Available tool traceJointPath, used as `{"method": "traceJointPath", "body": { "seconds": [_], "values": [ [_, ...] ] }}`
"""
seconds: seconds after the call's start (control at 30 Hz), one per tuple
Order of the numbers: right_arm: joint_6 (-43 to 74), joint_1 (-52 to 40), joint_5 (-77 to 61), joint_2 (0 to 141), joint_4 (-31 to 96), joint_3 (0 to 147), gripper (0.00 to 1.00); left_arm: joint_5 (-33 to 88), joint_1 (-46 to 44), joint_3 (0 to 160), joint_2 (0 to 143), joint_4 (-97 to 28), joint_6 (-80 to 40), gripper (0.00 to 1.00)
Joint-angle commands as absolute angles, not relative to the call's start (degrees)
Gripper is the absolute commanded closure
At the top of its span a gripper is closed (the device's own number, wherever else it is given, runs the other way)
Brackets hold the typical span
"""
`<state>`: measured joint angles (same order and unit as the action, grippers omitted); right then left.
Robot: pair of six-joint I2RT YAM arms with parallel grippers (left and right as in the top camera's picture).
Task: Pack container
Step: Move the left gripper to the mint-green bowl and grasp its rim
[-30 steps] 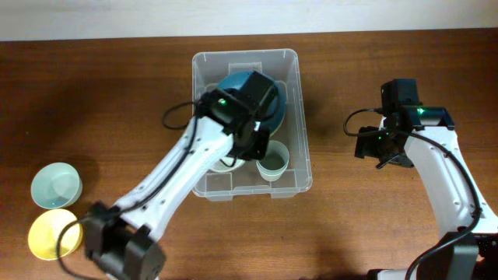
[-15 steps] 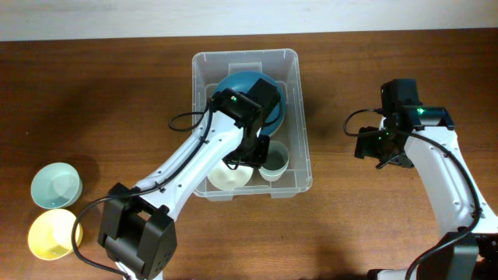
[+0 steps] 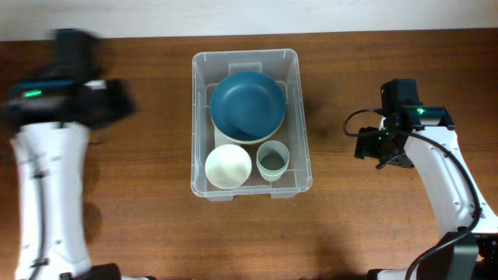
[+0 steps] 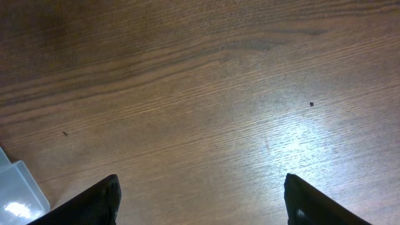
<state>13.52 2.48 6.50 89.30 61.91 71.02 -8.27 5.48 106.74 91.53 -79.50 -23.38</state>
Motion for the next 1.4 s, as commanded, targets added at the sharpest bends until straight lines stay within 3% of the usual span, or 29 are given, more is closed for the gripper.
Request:
{"method": "traceJointPath", "body": {
  "seconds": [0.0,0.2,0.63,0.73,0.87,0.93,1.17,1.37],
  "values": [
    [13.72,2.66,6.48,89.52,61.98,72.07,0.21,-7.84,16.03,104.51,94.59,-79.07,-22.2,0.22],
    [13.72,2.66,6.48,89.52,62.19,72.07,0.21,-7.77,25.67,97.32,105.27,-73.47,-22.2,0.22],
    [13.72,2.66,6.5,89.52,62.13,72.07,0.21,-7.73,30.41,96.6,123.42,-68.62,-20.93,0.24],
    [13.72,2.66,6.5,89.52,62.13,72.07,0.21,-7.33,30.2,96.6,125.84,-68.12,-20.91,0.35],
    [13.72,2.66,6.5,89.52,62.17,72.07,0.21,-7.33,30.04,96.64,126.74,-67.31,-20.93,0.84],
    [13.72,2.66,6.5,89.52,62.15,72.07,0.21,-7.31,29.98,97.01,126.58,-66.74,-20.91,0.99],
    [13.72,2.66,6.52,89.52,62.13,72.07,0.21,-4.75,27.49,101.36,126.23,-66.61,-17.98,0.99],
    [13.72,2.66,6.52,89.52,62.15,72.07,0.21,-1.98,19.62,108.73,121.67,-69.04,-16.36,1.0]
  ]
}}
